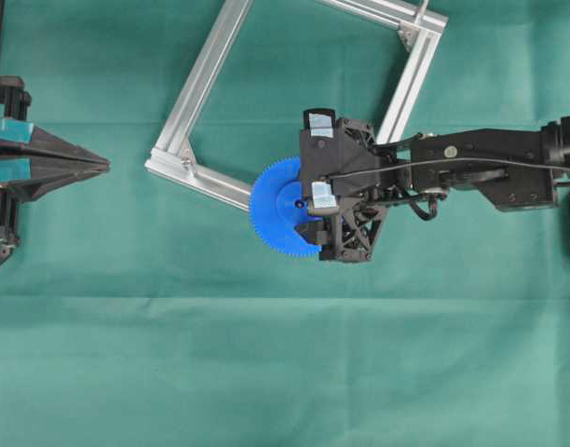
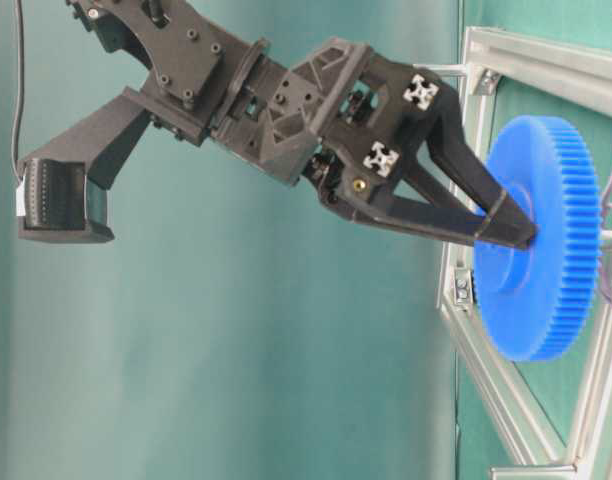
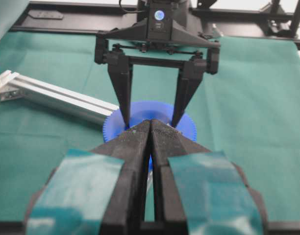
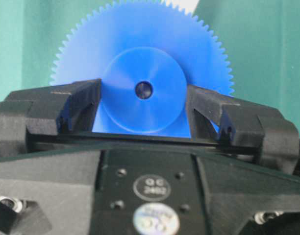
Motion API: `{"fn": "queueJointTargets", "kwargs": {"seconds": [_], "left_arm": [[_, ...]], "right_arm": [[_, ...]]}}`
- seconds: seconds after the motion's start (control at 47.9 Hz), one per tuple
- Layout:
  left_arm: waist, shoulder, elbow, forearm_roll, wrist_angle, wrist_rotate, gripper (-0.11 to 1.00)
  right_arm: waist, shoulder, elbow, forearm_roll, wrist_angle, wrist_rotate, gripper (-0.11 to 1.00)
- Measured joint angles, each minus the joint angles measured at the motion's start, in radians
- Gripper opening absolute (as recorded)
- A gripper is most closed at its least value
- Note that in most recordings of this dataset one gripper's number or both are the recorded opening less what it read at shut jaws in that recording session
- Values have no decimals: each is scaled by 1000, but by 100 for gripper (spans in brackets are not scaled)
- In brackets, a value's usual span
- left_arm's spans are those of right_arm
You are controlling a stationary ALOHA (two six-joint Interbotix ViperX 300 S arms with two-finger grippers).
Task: Find the location of the shaft and insert the gear.
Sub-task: 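Push the blue gear onto the shaft with the right gripper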
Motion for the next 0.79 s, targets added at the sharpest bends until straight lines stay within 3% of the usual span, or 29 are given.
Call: {"fn": "queueJointTargets", "kwargs": {"seconds": [0.794], "left_arm": [[-2, 3, 0, -2, 0, 0, 1]], "right_arm": [[0, 26, -32, 18, 67, -6, 69]]}}
